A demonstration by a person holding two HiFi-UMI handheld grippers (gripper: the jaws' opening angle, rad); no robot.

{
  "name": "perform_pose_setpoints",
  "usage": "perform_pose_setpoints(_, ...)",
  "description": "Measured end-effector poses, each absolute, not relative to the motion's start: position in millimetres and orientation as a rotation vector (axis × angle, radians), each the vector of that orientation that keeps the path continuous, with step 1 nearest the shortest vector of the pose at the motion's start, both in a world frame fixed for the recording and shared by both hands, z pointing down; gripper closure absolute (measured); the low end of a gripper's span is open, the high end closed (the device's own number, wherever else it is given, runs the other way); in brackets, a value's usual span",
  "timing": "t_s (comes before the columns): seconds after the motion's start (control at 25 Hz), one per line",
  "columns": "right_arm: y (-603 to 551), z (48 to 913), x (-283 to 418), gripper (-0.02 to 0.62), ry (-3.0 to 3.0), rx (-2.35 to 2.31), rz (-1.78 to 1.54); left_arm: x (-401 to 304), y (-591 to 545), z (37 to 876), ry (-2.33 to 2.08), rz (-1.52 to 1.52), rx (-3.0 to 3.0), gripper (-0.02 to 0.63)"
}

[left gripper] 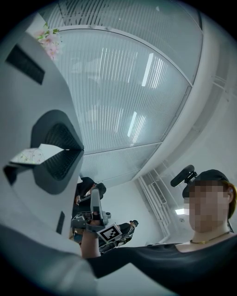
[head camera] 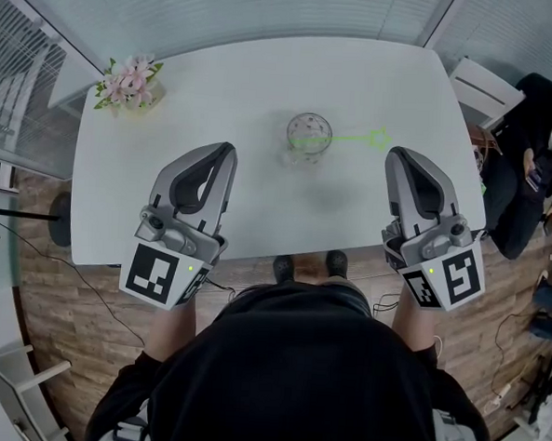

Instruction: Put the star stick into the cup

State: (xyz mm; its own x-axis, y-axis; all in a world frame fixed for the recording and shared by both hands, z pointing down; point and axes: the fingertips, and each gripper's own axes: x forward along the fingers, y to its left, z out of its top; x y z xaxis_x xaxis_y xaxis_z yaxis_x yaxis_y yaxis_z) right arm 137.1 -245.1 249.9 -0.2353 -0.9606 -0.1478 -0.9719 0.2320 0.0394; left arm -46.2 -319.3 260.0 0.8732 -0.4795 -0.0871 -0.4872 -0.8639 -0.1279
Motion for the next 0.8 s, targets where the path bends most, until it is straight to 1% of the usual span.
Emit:
perform_pose_setpoints(0.48,-246.0,247.5,137.2,0.591,2.383,-1.905,0.207,-40.7,-319.3,249.2,0.697,0.172,-2.919,0.595)
perform_pose_setpoints(0.8,-246.0,247.7,139.8,0.591,2.359,-1.914,0.205,-43.9,-326.0,260.4,0.734,0.094,-2.905,0.595)
